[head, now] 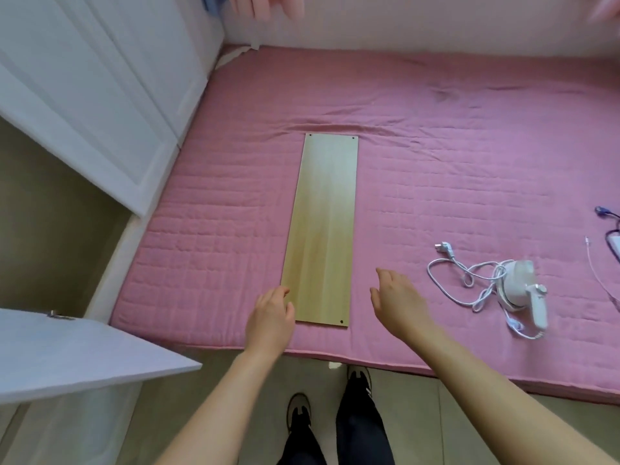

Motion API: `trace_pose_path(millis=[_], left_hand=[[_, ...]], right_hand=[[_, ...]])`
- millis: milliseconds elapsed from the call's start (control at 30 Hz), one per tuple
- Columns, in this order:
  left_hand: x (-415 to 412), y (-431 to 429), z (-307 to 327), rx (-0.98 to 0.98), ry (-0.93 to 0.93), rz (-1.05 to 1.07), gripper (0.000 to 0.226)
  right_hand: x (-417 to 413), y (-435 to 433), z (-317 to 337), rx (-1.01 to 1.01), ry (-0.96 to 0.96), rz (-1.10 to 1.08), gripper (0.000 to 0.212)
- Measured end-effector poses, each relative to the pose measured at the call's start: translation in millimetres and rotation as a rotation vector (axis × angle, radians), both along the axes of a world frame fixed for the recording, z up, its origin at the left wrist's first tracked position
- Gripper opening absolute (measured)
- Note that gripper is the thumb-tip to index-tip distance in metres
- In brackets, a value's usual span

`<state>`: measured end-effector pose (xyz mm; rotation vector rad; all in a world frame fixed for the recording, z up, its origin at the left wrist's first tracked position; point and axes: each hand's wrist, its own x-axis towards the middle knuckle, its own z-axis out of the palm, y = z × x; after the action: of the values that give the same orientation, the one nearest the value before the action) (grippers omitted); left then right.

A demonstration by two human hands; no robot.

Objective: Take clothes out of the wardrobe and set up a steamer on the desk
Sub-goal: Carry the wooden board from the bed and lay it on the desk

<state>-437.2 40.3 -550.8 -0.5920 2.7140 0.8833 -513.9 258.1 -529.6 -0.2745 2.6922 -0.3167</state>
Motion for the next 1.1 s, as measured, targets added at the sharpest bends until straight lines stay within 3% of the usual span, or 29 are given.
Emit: trace_pose_path(millis=[333,567,800,1100], left_hand=[[-87.4,2.7,-113.0,0.173,-0.194,0.364,0.032],[-137.4,-26.4,-217.3,0.213,-0.25,0.382,0.031],[-167.4,-46.7,-301.2,0.108,-0.276,0.336,0.046],[-170.0,-48.5,-345.4,0.084,-0.227,0.404,0.059]], right_hand=[[-111.2,-1.2,-114.5,-0.071,-0.231,0.042,0.038],[-158.3,-21.6,-213.4,-0.138,-0.338,-0.042,0.039],[-178.1,-43.9,-308.6,-0.198,-0.379,-0.242,0.035],[-174.5,-59.6,-348.3,-0.376,-0.486,-0.52,0.042]])
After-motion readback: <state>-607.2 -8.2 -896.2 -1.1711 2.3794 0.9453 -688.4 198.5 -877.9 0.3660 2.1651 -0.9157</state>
